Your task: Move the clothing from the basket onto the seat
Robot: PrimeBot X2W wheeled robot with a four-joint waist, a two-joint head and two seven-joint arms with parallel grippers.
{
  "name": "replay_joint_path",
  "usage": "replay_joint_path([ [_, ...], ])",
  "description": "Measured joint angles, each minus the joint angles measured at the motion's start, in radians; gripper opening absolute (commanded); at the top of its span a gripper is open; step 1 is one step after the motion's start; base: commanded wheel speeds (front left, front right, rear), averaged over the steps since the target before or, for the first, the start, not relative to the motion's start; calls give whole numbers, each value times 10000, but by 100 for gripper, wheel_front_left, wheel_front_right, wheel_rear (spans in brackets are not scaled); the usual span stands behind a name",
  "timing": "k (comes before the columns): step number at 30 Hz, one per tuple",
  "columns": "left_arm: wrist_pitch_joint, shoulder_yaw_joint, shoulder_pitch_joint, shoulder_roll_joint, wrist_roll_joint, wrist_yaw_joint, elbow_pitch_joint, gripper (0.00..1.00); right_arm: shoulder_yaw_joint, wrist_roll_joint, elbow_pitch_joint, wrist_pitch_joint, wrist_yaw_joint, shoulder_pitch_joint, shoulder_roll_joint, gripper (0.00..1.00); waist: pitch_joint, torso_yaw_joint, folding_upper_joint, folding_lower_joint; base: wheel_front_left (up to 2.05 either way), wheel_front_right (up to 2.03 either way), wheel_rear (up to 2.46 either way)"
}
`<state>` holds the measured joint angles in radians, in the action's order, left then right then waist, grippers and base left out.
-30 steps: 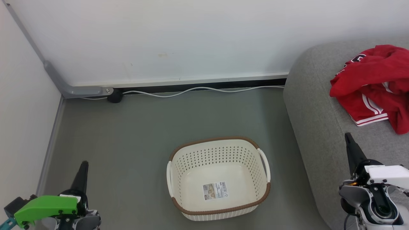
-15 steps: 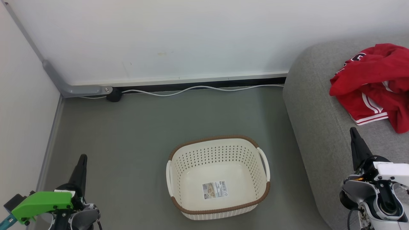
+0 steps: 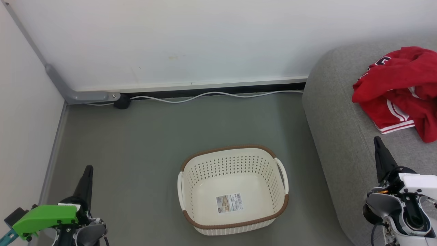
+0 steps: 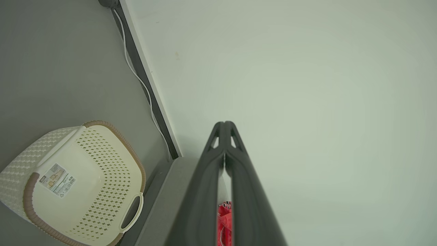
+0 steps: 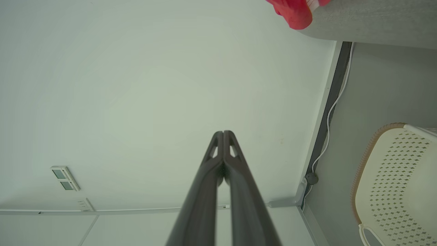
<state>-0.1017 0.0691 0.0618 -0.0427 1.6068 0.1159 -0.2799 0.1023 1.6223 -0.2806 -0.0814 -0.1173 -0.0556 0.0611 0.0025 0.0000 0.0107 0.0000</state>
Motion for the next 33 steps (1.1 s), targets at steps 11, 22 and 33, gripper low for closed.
replay_joint_path([
  [11,-2,2,0,2,0,71,-12,0,4,0,-10,-2,-2,-8,0,0,-1,0,0,0,0,0,0],
  [22,-2,8,0,4,0,71,-19,0,13,0,-15,-2,-2,-17,-2,0,-1,0,0,0,0,0,0],
  [33,-2,15,1,4,0,73,-23,0,17,0,-19,-2,-2,-20,-4,0,-1,0,0,0,0,0,0],
])
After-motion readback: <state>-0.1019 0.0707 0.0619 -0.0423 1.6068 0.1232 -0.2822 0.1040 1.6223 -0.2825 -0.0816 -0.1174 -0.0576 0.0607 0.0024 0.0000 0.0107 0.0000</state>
